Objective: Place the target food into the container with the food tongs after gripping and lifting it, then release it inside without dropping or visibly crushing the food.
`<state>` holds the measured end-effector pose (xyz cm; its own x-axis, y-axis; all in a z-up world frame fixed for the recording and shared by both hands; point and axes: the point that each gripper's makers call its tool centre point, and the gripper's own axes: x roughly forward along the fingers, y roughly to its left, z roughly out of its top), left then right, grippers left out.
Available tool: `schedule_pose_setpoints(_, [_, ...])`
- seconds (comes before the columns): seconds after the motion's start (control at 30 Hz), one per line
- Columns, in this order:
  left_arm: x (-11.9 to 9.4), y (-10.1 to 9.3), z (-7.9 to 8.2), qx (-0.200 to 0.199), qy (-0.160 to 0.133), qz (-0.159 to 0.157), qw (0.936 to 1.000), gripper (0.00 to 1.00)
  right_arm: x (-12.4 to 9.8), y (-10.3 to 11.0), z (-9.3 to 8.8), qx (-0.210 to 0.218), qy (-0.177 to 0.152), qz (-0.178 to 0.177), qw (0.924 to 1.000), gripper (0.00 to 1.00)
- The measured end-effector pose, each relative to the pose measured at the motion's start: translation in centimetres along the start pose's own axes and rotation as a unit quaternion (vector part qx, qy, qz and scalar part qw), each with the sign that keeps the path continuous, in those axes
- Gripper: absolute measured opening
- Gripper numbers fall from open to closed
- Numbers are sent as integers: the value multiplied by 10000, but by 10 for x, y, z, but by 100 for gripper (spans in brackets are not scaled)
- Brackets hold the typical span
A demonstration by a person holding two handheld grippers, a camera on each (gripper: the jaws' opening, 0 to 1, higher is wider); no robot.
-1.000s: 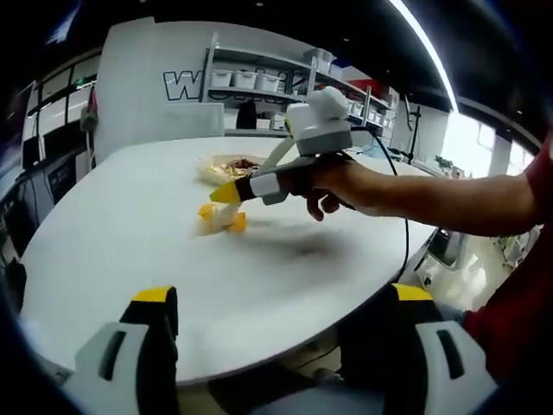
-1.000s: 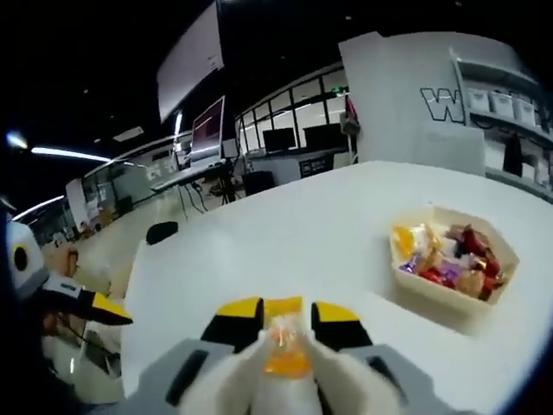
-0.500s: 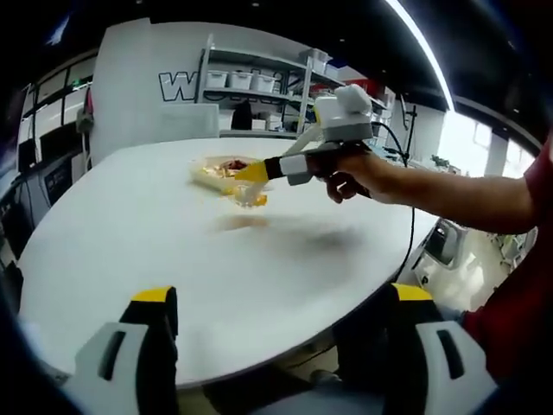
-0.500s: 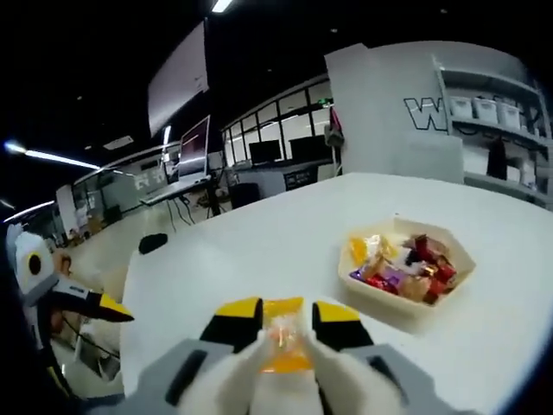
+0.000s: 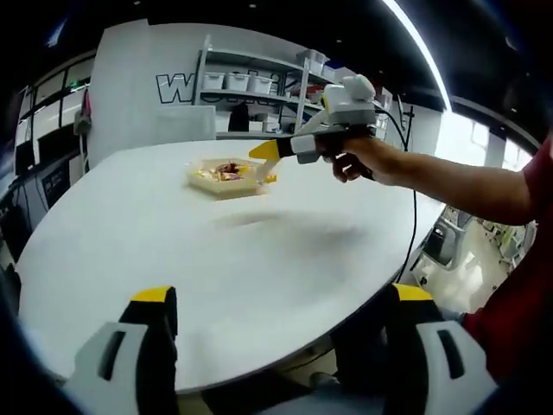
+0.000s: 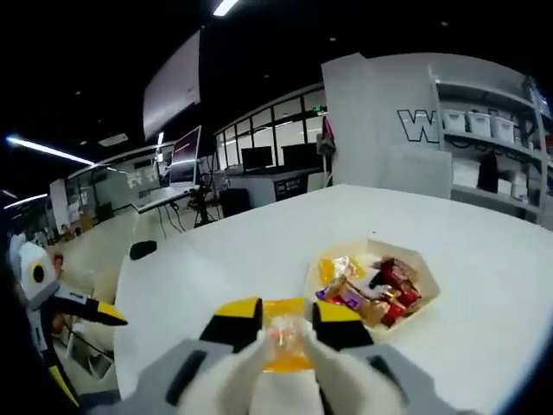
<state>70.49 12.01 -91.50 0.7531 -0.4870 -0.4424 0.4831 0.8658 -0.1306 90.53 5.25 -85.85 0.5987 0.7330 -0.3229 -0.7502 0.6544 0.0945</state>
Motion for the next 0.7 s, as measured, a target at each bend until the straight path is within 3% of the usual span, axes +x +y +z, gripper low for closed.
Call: schedule_pose_setpoints(0.7, [-2, 6, 8, -16, -107, 59, 9999, 99, 7, -36, 33, -81, -114, -240, 9996, 17])
